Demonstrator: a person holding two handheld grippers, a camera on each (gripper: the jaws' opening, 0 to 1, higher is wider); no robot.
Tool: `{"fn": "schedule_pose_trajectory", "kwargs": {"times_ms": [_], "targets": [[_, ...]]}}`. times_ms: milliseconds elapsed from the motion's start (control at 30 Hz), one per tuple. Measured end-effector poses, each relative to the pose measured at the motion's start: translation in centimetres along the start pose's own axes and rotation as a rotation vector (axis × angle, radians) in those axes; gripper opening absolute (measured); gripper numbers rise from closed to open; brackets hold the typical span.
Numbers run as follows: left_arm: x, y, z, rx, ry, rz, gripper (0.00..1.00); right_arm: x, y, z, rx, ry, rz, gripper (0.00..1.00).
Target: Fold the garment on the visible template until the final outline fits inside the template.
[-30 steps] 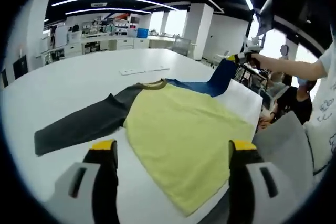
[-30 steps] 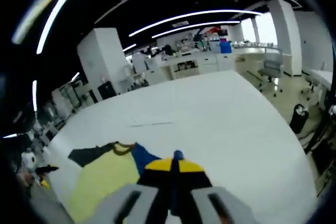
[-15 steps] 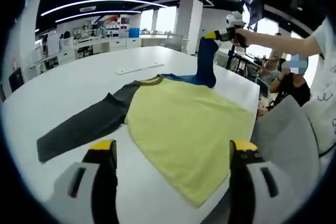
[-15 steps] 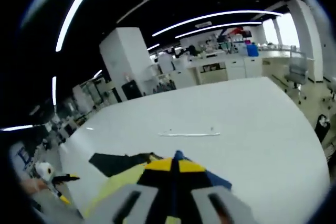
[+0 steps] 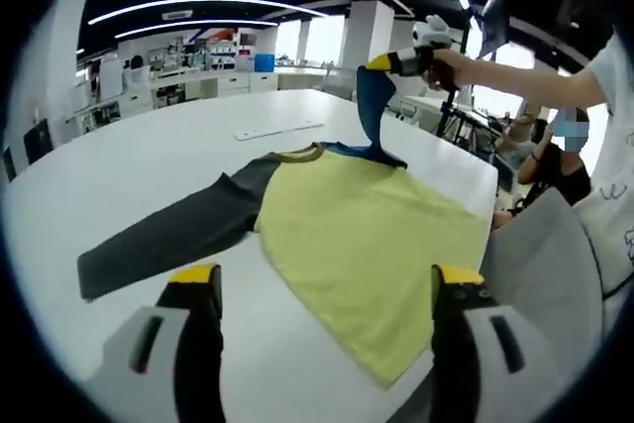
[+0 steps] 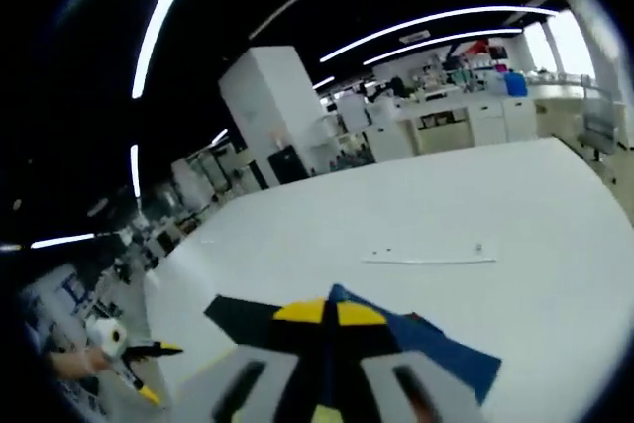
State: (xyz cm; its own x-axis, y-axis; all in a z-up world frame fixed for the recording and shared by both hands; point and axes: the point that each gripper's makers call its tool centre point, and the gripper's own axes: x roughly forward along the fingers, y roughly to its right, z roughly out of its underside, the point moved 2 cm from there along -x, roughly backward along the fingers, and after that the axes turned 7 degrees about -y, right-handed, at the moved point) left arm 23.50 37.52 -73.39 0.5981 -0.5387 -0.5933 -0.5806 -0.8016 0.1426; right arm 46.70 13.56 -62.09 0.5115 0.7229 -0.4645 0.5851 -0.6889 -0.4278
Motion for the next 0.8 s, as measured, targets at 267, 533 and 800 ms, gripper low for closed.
{"fn": "schedule_pose_trajectory", "kwargs": {"times_ms": [267, 533, 800], "targets": [[0.2, 0.0, 0.4, -0.032, 0.002, -0.006, 0.84, 4.5, -2.2, -0.3, -0.01, -0.025, -0.062, 0.0], [-0.1, -0.6, 0.7, -0.071, 0.016, -0.029, 0.83, 10.3, -3.7, 3.2, -0.014, -0.091, -0.054, 0.0], [-0.4, -1.1, 0.8, -0.103, 0.03, -0.058, 0.83, 15.9, -4.7, 8.5, -0.005, -0.194, -0.043, 0.0]]}}
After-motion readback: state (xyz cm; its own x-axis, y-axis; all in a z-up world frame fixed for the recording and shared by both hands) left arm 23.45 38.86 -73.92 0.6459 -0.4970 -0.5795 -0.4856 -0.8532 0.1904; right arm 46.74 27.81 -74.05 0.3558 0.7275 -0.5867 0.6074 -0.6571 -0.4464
